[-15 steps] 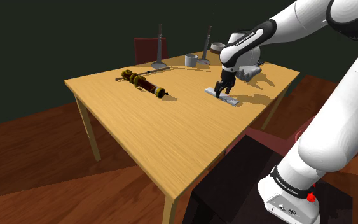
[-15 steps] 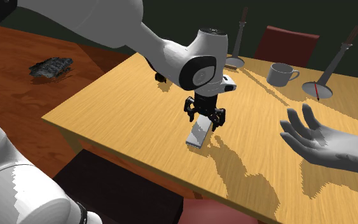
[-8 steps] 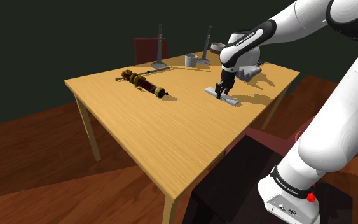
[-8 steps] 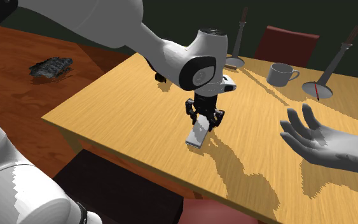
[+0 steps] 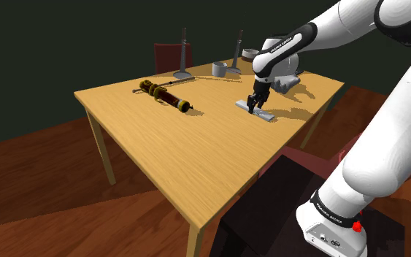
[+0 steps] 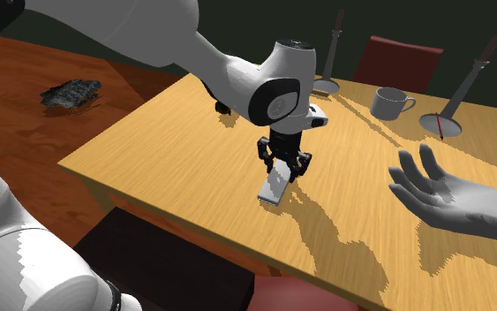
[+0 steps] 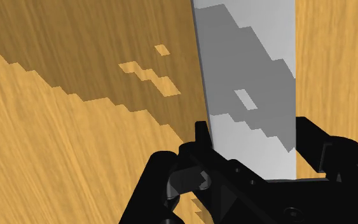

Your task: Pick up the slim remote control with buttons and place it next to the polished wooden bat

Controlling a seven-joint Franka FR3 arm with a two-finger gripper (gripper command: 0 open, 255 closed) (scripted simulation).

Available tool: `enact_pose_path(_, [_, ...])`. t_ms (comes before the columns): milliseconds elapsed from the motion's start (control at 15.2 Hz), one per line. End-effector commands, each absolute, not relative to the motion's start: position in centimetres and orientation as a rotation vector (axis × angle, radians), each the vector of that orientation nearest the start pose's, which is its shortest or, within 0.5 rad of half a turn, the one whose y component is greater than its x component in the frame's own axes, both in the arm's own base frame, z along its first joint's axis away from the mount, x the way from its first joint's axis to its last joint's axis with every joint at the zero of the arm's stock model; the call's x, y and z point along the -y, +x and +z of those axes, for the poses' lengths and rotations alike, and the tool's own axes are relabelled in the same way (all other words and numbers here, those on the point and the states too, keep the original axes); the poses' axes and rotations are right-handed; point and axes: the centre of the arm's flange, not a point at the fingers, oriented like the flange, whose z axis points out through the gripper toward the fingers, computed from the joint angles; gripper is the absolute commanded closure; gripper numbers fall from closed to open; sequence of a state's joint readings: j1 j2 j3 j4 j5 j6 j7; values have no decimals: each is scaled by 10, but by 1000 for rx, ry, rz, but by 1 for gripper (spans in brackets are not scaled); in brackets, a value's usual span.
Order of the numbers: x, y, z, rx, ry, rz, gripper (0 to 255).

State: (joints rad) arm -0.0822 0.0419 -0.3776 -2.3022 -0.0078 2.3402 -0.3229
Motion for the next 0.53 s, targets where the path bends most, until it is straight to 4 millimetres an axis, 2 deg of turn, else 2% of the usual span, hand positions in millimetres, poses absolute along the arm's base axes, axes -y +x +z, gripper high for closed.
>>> enact_pose_path(0, [229, 462, 336, -207, -3154, 13, 255])
enact_pose_path(462, [229, 462, 373, -207, -3154, 13, 255])
